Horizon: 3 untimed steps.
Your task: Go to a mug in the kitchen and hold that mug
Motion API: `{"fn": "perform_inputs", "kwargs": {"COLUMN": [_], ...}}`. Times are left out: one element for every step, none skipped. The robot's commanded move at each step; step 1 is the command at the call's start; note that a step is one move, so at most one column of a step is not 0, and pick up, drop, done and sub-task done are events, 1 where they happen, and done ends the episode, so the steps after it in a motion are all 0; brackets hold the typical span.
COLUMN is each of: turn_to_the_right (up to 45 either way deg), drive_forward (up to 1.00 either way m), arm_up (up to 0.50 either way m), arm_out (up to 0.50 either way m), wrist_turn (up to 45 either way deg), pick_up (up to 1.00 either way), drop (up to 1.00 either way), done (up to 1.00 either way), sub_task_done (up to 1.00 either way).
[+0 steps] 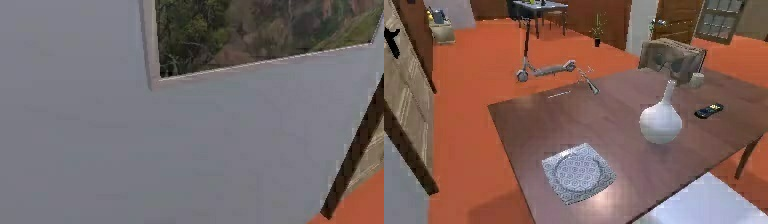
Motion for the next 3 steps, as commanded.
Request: {"fn": "perform_inputs", "kwargs": {"turn_to_the_right": [45.0, 9.0, 0.0], "drive_forward": [0.0, 0.0, 1.0], "arm_up": [0.0, 0.0, 0.0], "arm_out": [0.0, 0.0, 0.0], "wrist_turn": [0.0, 0.0, 0.0], "pick_up": [0.0, 0.0, 0.0], "drop": [0.0, 0.0, 0.0], "done": [0.0, 0.0, 0.0], "sub_task_done": [0.0, 0.0, 0.0]}}
